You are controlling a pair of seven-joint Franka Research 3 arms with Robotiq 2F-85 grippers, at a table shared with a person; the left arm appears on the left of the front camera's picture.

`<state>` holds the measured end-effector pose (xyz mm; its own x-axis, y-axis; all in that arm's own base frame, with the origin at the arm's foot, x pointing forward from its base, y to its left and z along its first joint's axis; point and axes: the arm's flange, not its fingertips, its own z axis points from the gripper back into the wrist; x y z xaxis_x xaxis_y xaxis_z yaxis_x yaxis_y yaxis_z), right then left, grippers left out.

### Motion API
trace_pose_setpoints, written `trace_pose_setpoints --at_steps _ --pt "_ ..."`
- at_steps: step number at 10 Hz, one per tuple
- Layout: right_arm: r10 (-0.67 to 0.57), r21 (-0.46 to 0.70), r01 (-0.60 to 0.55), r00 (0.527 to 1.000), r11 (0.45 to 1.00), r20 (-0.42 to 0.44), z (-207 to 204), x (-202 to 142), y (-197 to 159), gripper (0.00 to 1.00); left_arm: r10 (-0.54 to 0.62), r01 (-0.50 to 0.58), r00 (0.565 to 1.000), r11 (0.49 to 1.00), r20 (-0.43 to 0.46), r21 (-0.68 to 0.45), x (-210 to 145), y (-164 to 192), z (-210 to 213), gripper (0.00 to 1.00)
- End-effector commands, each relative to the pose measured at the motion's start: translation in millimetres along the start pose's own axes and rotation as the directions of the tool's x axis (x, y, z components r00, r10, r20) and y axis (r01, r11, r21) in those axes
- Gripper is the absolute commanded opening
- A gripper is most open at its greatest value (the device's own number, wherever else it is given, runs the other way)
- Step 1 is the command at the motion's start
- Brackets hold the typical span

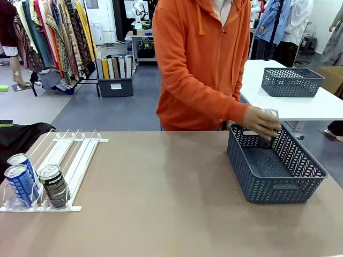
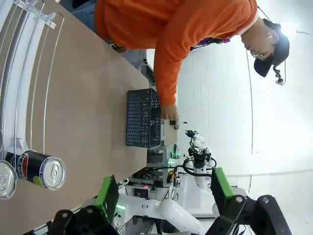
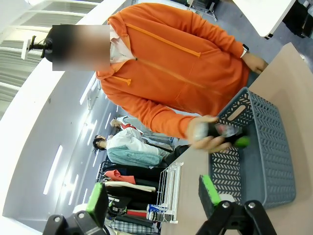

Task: Retrieve and store the cans from the dispenser.
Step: Pick up the last remaining can from one row of the Automatic Can Dispenser and place it in the middle of the table.

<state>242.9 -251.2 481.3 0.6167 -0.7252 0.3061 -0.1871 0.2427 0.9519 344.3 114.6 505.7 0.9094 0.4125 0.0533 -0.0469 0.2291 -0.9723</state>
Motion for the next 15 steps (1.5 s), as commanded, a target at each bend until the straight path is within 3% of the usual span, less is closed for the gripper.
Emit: trace_pose_setpoints --at_steps 1,7,8,9,10,11,13,14,15 --pt "0.015 0.023 -0.015 1.0 1.0 0.019 -3 4 3 1.0 0.017 -0.017 1.0 1.0 -0.003 -0.021 1 -1 2 1.0" --pt "0.015 0.023 -0.015 1.0 1.0 0.019 -3 4 3 1.0 0.008 -0.008 1.0 1.0 -0.003 -0.003 0 3 1 1.0" --pt "0.015 0.023 -0.015 1.0 1.0 0.019 -3 4 3 1.0 0.041 -0.036 0.999 0.973 -0.018 0.227 2 -15 -25 1.0" --pt "0.015 0.023 -0.015 1.0 1.0 0.019 -3 4 3 1.0 0.002 0.059 0.989 0.912 -0.147 0.407 2 -33 -55 1.0" --pt "0.015 0.023 -0.015 1.0 1.0 0.019 -3 4 3 1.0 -0.009 0.116 0.977 0.861 -0.213 0.495 1 -48 -78 1.0" --pt "0.015 0.023 -0.015 1.0 1.0 0.019 -3 4 3 1.0 0.025 0.126 0.976 0.748 -0.217 0.651 2 -52 -101 1.0" --pt "0.015 0.023 -0.015 1.0 1.0 0.019 -3 4 3 1.0 -0.018 0.318 0.939 0.436 -0.345 0.842 -4 -50 -138 1.0" --pt "0.015 0.023 -0.015 1.0 1.0 0.019 -3 4 3 1.0 -0.002 0.36 0.924 0.331 -0.381 0.872 -7 -48 -151 1.0" --pt "0.015 0.023 -0.015 1.0 1.0 0.019 -3 4 3 1.0 -0.006 0.432 0.894 0.278 -0.449 0.858 -7 -46 -160 1.0"
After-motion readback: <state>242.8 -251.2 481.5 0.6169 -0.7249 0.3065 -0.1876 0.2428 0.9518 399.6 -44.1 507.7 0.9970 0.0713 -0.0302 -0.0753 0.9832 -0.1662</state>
